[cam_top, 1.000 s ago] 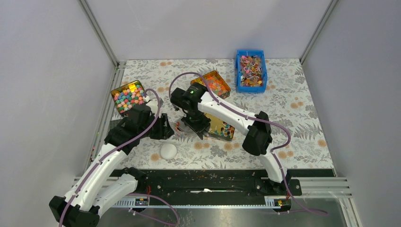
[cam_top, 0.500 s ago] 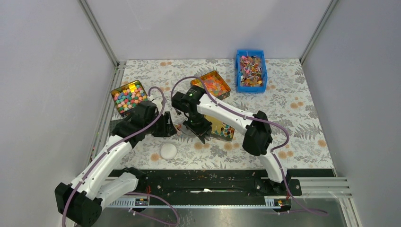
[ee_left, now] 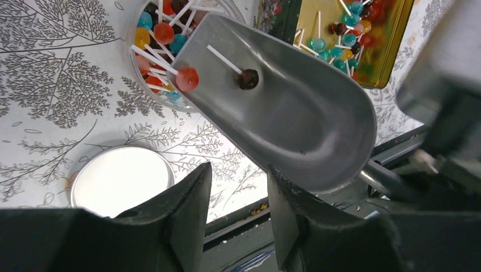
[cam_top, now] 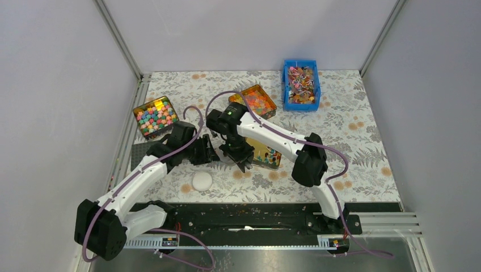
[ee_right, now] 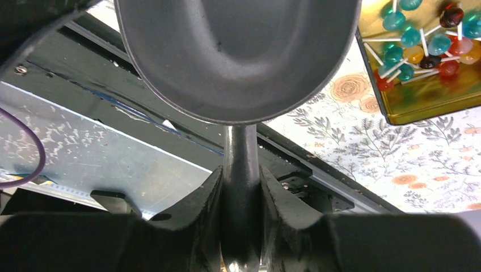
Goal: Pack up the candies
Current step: Place the fake candies in the packing bottle.
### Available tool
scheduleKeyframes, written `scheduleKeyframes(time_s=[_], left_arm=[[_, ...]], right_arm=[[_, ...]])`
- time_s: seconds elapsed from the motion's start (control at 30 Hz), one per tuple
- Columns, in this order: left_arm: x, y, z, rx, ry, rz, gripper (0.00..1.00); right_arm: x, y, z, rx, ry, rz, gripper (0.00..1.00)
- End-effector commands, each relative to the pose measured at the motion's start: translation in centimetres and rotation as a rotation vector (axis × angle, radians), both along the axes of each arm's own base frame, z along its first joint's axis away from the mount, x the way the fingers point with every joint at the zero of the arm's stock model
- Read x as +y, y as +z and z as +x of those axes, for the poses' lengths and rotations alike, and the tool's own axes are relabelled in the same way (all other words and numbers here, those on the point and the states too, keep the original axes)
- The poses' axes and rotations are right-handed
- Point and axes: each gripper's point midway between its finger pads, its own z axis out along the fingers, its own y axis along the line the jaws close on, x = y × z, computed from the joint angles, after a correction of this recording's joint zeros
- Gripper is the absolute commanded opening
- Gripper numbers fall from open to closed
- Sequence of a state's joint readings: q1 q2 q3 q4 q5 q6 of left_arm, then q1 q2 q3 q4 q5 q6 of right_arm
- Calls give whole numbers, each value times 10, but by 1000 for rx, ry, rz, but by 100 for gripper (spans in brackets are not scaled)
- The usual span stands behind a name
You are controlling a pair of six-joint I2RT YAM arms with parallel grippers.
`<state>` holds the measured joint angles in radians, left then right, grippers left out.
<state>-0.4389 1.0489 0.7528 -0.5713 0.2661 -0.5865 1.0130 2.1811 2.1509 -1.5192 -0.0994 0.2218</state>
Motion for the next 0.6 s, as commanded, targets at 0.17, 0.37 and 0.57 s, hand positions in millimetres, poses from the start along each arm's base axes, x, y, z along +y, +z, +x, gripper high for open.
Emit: scheduleKeyframes(time_s=[0.17, 0.37, 0.57], left_arm=[[-20, -8, 8, 41, 6, -102, 39], [-23, -8, 9, 49, -7, -114, 34], [-23, -7, 8, 54, -10, -115, 34]], right_arm=[[-29, 52, -24, 14, -24, -25, 0], [-31, 55, -22, -8, -35, -25, 0], [-32, 58, -18, -39, -34, -20, 0]])
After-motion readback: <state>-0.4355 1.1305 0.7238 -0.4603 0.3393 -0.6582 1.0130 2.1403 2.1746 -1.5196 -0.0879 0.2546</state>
